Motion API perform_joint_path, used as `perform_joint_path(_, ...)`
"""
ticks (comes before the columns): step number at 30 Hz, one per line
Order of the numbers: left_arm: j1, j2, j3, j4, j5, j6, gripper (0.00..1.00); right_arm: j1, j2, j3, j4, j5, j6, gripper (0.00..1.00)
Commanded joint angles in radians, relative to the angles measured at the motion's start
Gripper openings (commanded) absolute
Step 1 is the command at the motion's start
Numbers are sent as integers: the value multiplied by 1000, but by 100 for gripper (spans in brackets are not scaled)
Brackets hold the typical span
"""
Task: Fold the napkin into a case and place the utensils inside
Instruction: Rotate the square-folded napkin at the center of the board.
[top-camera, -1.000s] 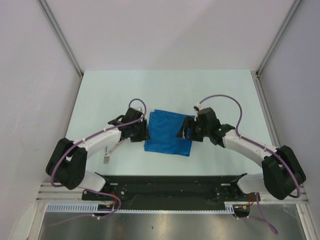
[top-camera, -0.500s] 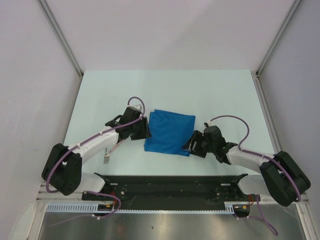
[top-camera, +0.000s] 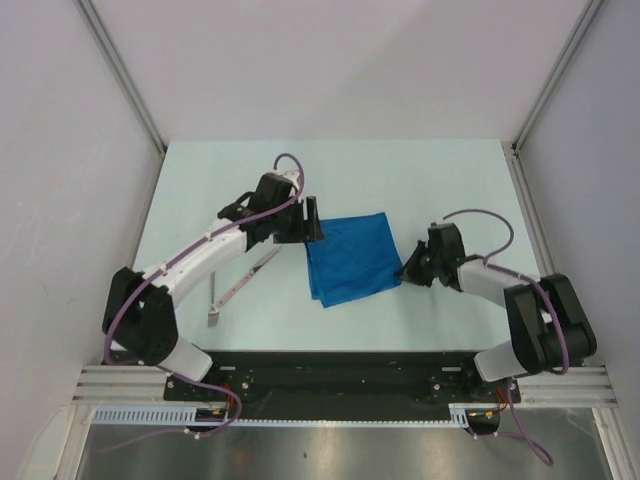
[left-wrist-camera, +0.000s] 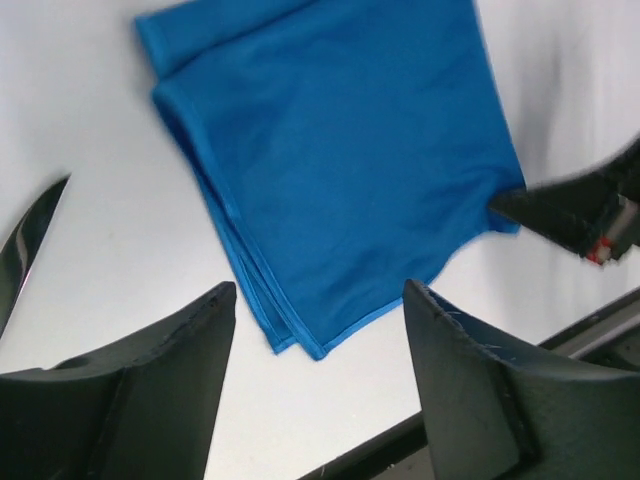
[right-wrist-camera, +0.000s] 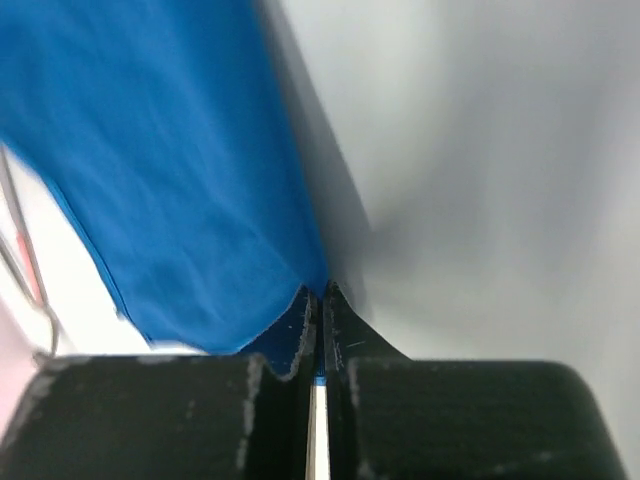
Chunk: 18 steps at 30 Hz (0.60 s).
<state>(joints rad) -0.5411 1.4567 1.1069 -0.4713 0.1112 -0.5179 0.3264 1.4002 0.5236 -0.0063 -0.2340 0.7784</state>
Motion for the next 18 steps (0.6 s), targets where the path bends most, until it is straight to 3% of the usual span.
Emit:
perform_joint_path(1, -3, 164, 197, -73, 97, 105, 74, -114, 147, 267, -116, -36, -250, 0)
perform_joint_path(5, -5, 303, 358, -150, 111, 142, 77, -213, 400, 583, -217, -27, -416, 0)
perform_joint_path(6, -5, 362, 419, -164, 79, 154, 77, -225, 505, 740, -248, -24, -459, 5)
perform_joint_path(10, -3, 520, 599, -294, -46, 246, 78, -257, 664, 1062, -508, 10, -482, 49)
perform_joint_path(13, 15, 603, 674, -314, -103, 286, 78, -259, 614, 1057, -560, 94, -469, 70)
perform_joint_path(16, 61, 634, 702, -299, -70, 268, 75, -266, 516, 972, -574, 142, -427, 76)
perform_joint_path(18, 102, 646, 694, -280, -55, 262, 74, -267, 449, 809, -496, 57, -404, 77)
